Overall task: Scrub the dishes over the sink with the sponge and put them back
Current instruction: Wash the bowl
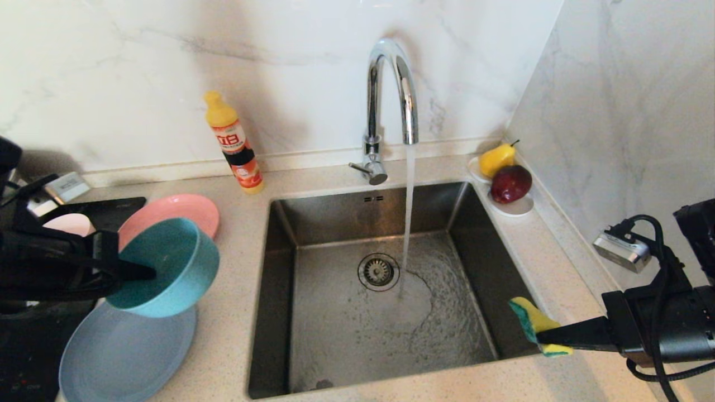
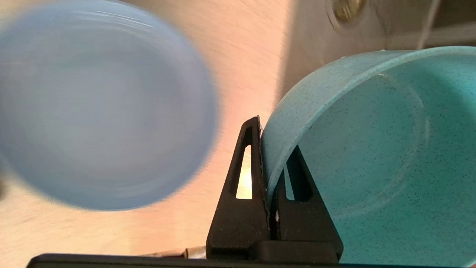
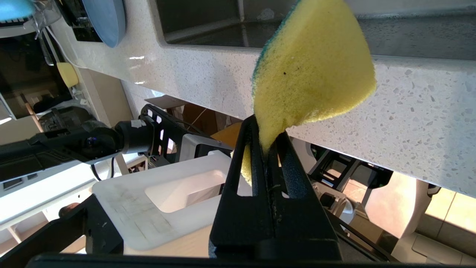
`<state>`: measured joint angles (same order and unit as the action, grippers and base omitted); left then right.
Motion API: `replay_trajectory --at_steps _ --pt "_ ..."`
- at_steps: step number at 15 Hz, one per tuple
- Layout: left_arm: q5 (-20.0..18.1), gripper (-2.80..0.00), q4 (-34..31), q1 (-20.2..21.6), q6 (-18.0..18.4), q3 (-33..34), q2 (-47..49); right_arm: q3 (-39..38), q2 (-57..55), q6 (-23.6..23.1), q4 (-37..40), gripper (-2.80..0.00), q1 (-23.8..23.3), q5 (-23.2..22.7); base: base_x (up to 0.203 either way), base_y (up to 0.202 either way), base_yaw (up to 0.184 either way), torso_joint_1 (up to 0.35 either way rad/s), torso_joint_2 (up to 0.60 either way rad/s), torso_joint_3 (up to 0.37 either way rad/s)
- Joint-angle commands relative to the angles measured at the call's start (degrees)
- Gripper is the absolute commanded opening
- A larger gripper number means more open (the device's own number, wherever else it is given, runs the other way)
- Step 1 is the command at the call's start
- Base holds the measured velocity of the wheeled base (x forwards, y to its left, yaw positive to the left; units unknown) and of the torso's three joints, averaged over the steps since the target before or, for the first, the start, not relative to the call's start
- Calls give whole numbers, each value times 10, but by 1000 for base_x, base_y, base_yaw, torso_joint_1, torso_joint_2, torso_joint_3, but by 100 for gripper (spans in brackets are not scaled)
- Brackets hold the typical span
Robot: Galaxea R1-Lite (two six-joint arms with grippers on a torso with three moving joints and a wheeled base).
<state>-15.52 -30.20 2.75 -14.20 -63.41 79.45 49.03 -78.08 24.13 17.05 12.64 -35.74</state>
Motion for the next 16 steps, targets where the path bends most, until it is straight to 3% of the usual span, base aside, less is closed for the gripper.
replay_trajectory --at_steps 1,4,7,12,16 --pt "35 -280 5 -89 -26 -5 29 0 4 1 1 -280 0 -2 0 0 0 0 0 0" --pt "114 -280 54 -226 -98 -15 95 -1 10 1 1 -280 -2 1 0 0 0 0 0 0" --pt "185 -280 95 -318 -153 -38 180 -3 21 0 1 -280 -2 1 0 0 0 0 0 0" --pt "260 -280 136 -390 -224 -131 304 0 27 0 1 -280 -2 2 0 0 0 0 0 0" --pt "291 -280 180 -415 -240 -181 378 -3 30 1 1 -280 -2 2 0 0 0 0 0 0"
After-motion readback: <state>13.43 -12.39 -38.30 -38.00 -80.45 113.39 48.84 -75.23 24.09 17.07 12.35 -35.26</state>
